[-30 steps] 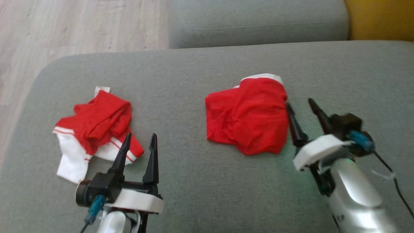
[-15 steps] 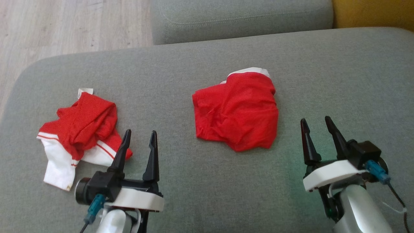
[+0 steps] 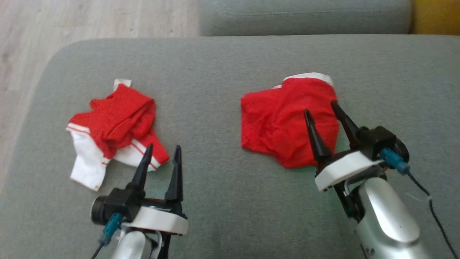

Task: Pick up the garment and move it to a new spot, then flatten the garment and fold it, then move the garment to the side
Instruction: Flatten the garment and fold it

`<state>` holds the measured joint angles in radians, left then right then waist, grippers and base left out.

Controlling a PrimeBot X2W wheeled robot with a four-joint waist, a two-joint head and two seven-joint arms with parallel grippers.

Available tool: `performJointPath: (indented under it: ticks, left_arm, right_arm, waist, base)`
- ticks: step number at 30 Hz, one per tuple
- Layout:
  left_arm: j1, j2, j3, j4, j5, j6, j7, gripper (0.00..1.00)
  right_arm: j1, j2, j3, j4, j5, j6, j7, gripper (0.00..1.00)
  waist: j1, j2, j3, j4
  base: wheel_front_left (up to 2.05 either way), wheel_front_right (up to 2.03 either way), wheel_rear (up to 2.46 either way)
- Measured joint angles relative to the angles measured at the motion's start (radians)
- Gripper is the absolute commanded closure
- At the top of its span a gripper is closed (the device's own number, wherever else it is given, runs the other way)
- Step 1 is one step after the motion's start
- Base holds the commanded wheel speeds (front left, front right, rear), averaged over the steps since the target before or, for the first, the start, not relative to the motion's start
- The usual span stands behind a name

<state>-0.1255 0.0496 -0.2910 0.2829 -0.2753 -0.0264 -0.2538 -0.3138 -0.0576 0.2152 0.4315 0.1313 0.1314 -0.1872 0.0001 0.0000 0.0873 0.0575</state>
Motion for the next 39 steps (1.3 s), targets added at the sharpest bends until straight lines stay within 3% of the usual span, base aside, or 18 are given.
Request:
performJointPath:
  ticks: [3, 4, 5, 6, 16, 21, 24, 32, 35, 39]
  left_arm:
    - [-0.017, -0.001, -0.015, 0.0, -0.008, 0.002, 0.0, 0.0]
    - [-0.024, 0.0, -0.023, -0.001, -0.008, 0.006, 0.0, 0.0]
    - [-0.029, 0.0, -0.03, 0.0, -0.009, 0.009, 0.0, 0.0]
    - [-0.034, 0.0, -0.033, -0.001, -0.015, 0.009, 0.0, 0.0]
    - [-0.085, -0.001, -0.077, -0.001, -0.033, 0.01, 0.0, 0.0]
    - [-0.103, -0.002, -0.099, -0.001, -0.044, 0.019, 0.0, 0.0]
    - [-0.104, -0.002, -0.1, 0.0, -0.045, 0.019, 0.0, 0.0]
    - [-0.117, -0.002, -0.099, 0.004, -0.047, 0.027, 0.0, 0.0]
    - [-0.117, -0.002, -0.099, 0.004, -0.052, 0.027, 0.0, 0.0]
    - [-0.117, -0.002, -0.099, 0.004, -0.052, 0.027, 0.0, 0.0]
  right_arm:
    - [-0.033, 0.0, -0.014, 0.031, -0.01, 0.0, 0.012, 0.0]
    - [-0.048, 0.0, -0.026, 0.047, -0.009, 0.0, 0.012, 0.05]
    - [-0.064, 0.0, -0.038, 0.065, -0.007, 0.0, 0.012, 0.8]
    - [-0.084, 0.0, -0.051, 0.085, -0.007, 0.0, 0.012, 1.0]
    - [-0.281, -0.002, -0.194, 0.386, -0.095, 0.0, 0.013, 1.0]
    - [-0.357, -0.004, -0.23, 0.551, -0.143, 0.0, 0.045, 1.0]
    - [-0.391, -0.01, -0.232, 0.587, -0.156, 0.0, 0.001, 1.0]
    - [-0.406, -0.011, 0.017, 0.568, 0.026, 0.0, -0.06, 1.0]
    - [-0.401, -0.01, 0.134, 0.608, 0.068, 0.0, 0.002, 1.0]
    - [-0.395, -0.009, 0.172, 0.629, 0.097, 0.0, 0.02, 1.0]
  waist:
    - [0.0, 0.0, 0.013, 0.034]
    - [0.0, 0.0, 0.018, 0.045]
    - [0.0, 0.0, 0.024, 0.056]
    - [0.0, 0.0, 0.03, 0.066]
    - [0.0001, 0.0, 0.124, 0.158]
    - [0.0001, 0.0, 0.165, 0.196]
    - [0.0, 0.0, 0.179, 0.212]
    - [-0.0001, 0.0, 0.169, 0.201]
    - [-0.0001, 0.0, 0.167, 0.187]
    - [-0.0001, 0.0, 0.164, 0.171]
  base:
    - [0.0, 0.0, 0.0]
    - [0.0, 0.0, 0.0]
    - [0.0, 0.0, 0.0]
    - [0.0, 0.0, 0.0]
    - [0.0, 0.0, 0.0]
    - [0.0, 0.0, 0.0]
    - [0.0, 0.0, 0.0]
    - [0.0, 0.0, 0.0]
    - [0.0, 0.0, 0.0]
    - [0.0, 0.0, 0.0]
